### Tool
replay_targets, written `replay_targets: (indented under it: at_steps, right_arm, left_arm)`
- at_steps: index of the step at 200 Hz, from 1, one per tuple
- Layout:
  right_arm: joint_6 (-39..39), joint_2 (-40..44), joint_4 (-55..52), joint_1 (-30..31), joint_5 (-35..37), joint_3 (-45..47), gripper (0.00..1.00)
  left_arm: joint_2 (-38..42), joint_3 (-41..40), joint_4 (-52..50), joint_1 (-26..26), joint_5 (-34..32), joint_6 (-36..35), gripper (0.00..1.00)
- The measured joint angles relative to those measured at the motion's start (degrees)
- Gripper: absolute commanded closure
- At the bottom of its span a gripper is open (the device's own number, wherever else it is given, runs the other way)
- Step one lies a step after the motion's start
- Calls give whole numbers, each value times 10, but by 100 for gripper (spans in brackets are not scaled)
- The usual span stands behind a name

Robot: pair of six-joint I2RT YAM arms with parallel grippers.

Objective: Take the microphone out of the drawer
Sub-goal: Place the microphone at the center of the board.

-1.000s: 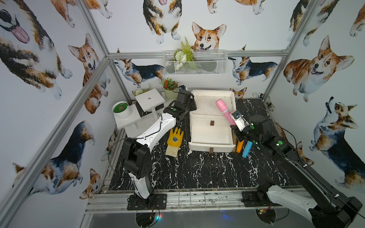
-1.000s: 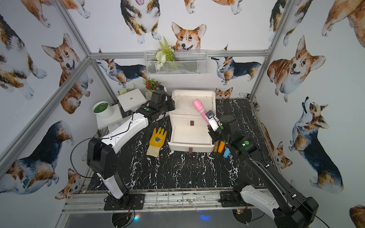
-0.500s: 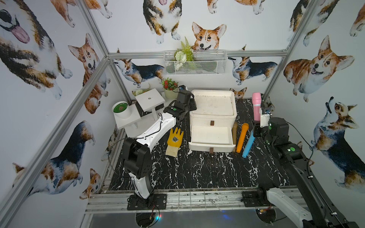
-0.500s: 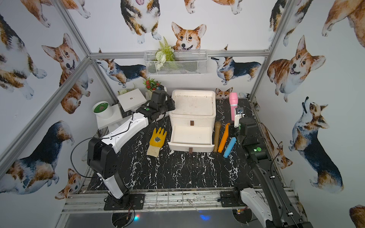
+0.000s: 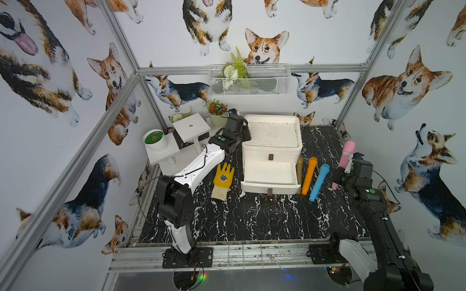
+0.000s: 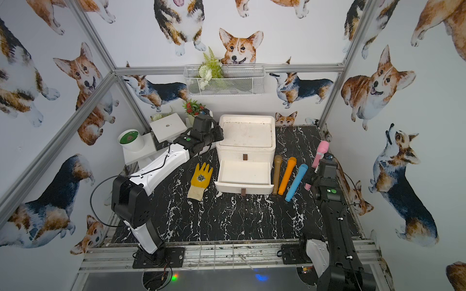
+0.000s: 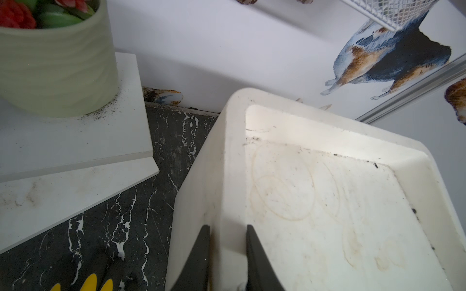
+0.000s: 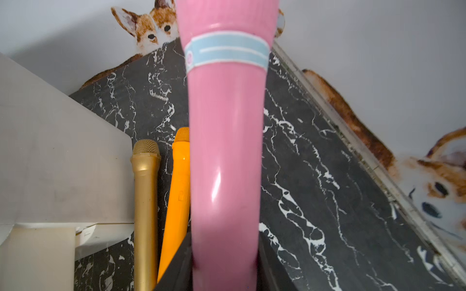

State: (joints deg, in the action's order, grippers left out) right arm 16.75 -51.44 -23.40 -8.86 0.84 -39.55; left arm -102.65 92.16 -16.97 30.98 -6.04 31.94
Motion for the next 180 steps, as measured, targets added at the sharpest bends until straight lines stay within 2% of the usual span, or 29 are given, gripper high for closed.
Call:
replay_targets:
  at_steps: [31,104,180]
  right_arm:
    - [14,-22,5,-15,-15,13,89]
    - [34,-153,23,-70,-72,14,88]
    - [59,-259,49,-76,-113,2,87]
  left_arm:
    - [1,-3,4,-2,1,0,93]
    - [10,-18,18,-7,9,2,93]
    - [19,-33,30,-10,9,7,93]
